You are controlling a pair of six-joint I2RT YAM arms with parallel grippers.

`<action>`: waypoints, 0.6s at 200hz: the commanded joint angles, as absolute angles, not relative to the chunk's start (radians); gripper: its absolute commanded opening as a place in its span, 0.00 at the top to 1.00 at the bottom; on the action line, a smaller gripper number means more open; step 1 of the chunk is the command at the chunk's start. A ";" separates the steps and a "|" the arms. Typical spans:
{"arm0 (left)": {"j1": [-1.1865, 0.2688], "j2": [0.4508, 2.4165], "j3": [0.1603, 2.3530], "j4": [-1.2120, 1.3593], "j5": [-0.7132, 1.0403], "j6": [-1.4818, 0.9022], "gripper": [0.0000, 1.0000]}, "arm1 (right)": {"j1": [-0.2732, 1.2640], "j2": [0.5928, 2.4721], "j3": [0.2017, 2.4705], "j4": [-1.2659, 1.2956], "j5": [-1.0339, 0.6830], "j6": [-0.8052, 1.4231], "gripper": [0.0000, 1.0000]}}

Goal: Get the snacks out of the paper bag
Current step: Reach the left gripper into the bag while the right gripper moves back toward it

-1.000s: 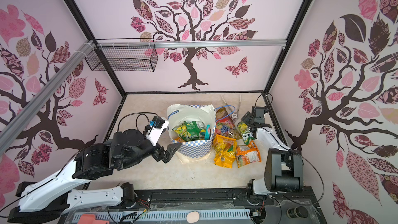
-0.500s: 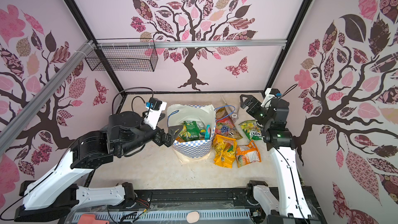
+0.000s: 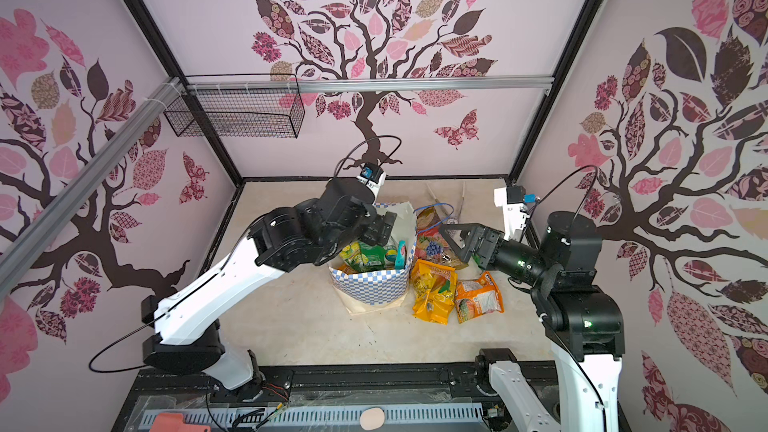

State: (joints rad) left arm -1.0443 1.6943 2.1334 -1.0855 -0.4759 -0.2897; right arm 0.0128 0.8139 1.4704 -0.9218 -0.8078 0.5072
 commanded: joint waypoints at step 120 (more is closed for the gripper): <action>-0.847 1.993 2.116 -1.314 -0.109 -0.359 0.19 | 0.076 0.899 1.420 -0.933 -0.794 0.455 0.02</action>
